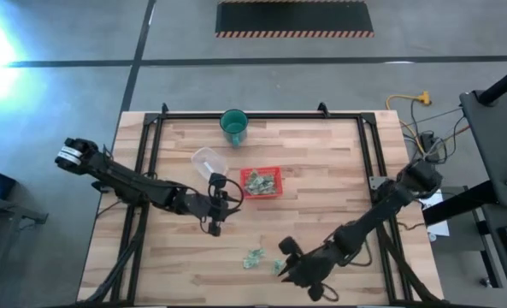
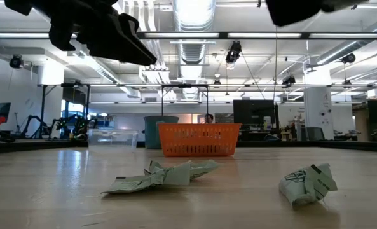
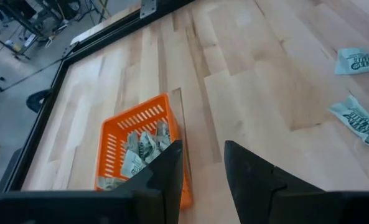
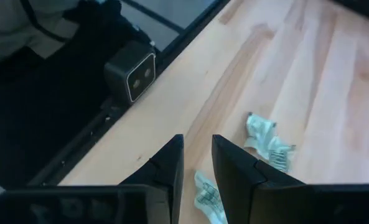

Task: Pick and place items into bin
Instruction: Put the stevia packet into the orange bin

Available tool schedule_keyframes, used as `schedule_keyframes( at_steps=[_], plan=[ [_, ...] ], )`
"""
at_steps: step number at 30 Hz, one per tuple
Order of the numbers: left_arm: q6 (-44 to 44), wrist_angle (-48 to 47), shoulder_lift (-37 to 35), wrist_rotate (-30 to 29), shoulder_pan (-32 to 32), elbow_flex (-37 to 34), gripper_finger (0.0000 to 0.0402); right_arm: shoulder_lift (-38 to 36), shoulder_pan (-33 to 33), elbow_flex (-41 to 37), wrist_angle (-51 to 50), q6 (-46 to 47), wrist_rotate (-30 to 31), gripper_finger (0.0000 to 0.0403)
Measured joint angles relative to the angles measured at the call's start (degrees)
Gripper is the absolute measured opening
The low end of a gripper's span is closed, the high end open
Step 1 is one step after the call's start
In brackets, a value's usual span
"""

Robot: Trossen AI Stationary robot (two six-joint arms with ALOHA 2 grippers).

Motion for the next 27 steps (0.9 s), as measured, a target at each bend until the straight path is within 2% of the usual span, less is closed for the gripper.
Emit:
schedule_keyframes(
  at_steps=[6,12,19,27],
  plan=[
    [-0.07,0.08,0.0,-0.02,0.02,-0.13,0.01,5.69,-0.18,5.08,-6.74,3.66,0.23,0.0094],
    [-0.07,0.21,0.0,-0.02,0.02,-0.15,0.01,7.01,-0.82,8.06,-12.96,6.66,0.42,0.0127],
    [-0.92,0.23,0.0,-0.02,0.02,-0.62,0.01,7.24,-1.19,6.11,-12.22,9.01,0.44,0.0151],
    [-0.92,0.36,0.01,-0.03,0.02,-0.9,0.01,8.36,-2.36,4.98,-10.27,9.37,0.4,0.0153]
  ],
)
